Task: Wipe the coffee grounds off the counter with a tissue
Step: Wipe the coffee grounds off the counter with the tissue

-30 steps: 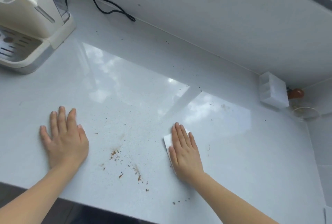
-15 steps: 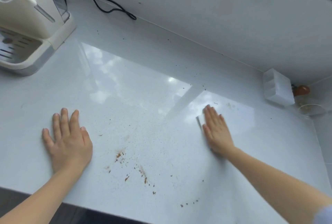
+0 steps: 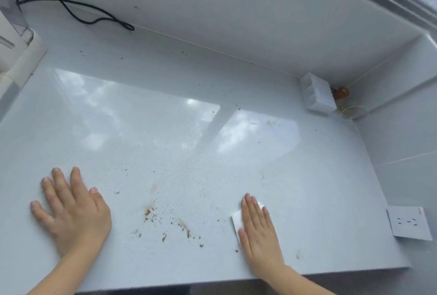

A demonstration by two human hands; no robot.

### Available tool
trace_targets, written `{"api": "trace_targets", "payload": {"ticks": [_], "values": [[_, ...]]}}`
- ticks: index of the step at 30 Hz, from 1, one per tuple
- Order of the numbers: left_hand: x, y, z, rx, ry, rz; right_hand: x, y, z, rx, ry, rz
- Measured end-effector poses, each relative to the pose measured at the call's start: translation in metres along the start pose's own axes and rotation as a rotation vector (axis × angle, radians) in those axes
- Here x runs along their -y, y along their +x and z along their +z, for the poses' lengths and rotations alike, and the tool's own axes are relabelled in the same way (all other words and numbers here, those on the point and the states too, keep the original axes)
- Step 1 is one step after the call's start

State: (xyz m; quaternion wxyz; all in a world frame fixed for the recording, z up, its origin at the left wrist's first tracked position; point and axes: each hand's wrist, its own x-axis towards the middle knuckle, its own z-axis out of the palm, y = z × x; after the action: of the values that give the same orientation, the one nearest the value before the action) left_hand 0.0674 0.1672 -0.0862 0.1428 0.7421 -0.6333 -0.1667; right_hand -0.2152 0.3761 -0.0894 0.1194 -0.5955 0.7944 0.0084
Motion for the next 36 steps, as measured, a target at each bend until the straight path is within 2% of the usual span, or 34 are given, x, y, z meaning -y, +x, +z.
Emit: {"api": "trace_targets", "payload": {"ticks": [4, 7, 10, 12, 17, 22, 27, 30, 32, 35, 36], "values": [[0.001, -0.001, -0.003, 0.028, -0.032, 0.024, 0.074, -0.017, 0.011, -0.119, 0.014, 0.228], [0.003, 0.002, -0.005, 0.071, -0.031, 0.026, 0.131, 0.002, 0.009, -0.087, 0.051, 0.339], [0.004, 0.001, -0.010, 0.105, -0.016, 0.046, 0.186, 0.035, 0.003, -0.113, 0.143, 0.370], [0.014, 0.008, -0.018, 0.120, -0.012, 0.101, 0.204, 0.054, 0.002, -0.169, 0.193, 0.328], [0.067, 0.040, -0.038, 0.094, 0.124, 0.469, 0.168, 0.053, -0.003, -0.244, 0.372, 0.351], [0.073, 0.043, -0.031, 0.079, 0.199, 0.535, 0.113, 0.029, 0.009, -0.146, 0.119, 0.523], [0.076, 0.049, -0.032, 0.116, 0.242, 0.555, 0.116, 0.035, 0.008, -0.105, 0.114, 0.520], [0.075, 0.045, -0.032, 0.148, 0.260, 0.530, 0.121, 0.040, -0.004, -0.154, 0.285, 0.479], [0.073, 0.046, -0.034, 0.147, 0.237, 0.506, 0.139, 0.057, -0.005, -0.175, 0.352, 0.354], [0.072, 0.045, -0.035, 0.127, 0.214, 0.483, 0.166, 0.072, 0.003, -0.076, 0.168, 0.093], [0.072, 0.042, -0.034, 0.091, 0.187, 0.410, 0.167, 0.073, 0.005, -0.061, 0.138, 0.023]]}}
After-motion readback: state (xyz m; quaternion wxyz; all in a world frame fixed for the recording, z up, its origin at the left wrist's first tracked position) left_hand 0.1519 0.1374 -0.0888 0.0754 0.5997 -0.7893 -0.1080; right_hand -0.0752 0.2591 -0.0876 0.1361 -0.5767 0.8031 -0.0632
